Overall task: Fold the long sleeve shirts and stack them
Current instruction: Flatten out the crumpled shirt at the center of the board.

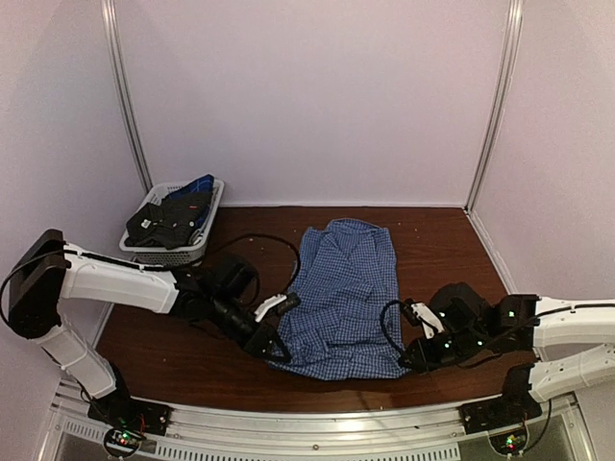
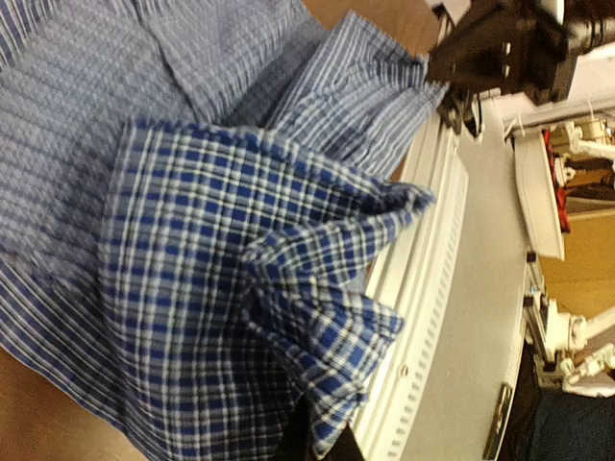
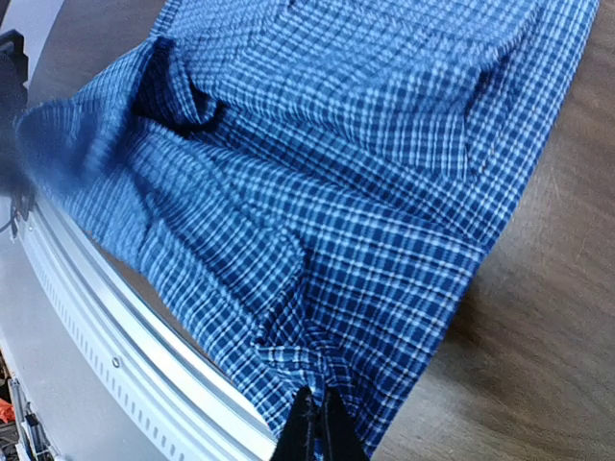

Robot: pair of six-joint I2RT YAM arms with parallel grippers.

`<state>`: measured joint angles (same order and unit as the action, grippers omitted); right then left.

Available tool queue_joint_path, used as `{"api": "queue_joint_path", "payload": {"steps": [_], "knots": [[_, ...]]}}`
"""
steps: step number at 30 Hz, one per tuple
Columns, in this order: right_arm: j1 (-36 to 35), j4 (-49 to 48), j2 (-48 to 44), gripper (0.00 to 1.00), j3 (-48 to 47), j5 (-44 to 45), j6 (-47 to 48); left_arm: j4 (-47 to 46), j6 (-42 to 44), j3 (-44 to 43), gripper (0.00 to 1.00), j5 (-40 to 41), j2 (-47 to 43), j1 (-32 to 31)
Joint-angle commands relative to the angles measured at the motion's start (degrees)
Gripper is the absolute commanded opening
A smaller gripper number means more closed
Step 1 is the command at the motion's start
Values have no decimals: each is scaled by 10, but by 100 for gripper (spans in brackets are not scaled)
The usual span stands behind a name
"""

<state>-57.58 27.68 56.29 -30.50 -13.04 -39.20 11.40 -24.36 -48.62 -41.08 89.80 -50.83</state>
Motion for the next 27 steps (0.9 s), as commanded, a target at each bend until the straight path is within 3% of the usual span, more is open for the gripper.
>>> {"api": "queue_joint_path", "payload": {"steps": [1, 3, 5, 11, 16, 20, 27], "knots": [[-6, 14, -21, 4, 38, -44, -31, -6, 4, 49, 9, -59, -1, -7], [-6, 16, -20, 8, 34, -42, -30, 5, 13, 49, 19, -60, -5, -7], [-6, 27, -16, 17, 18, -30, -23, 15, 26, 39, 42, -65, -11, -7], [-5, 65, -16, 55, -41, 40, -10, -12, 42, 15, 66, -142, -43, -7], [4, 46, 3, 64, -69, 102, -9, 7, 42, -35, 66, -58, -12, -3], [9, 17, 56, 63, -87, 125, -6, 25, 13, -99, 66, 57, 56, -1], [66, -86, 141, 57, -136, 153, 18, 23, -31, -224, 63, 145, 176, 4]]}}
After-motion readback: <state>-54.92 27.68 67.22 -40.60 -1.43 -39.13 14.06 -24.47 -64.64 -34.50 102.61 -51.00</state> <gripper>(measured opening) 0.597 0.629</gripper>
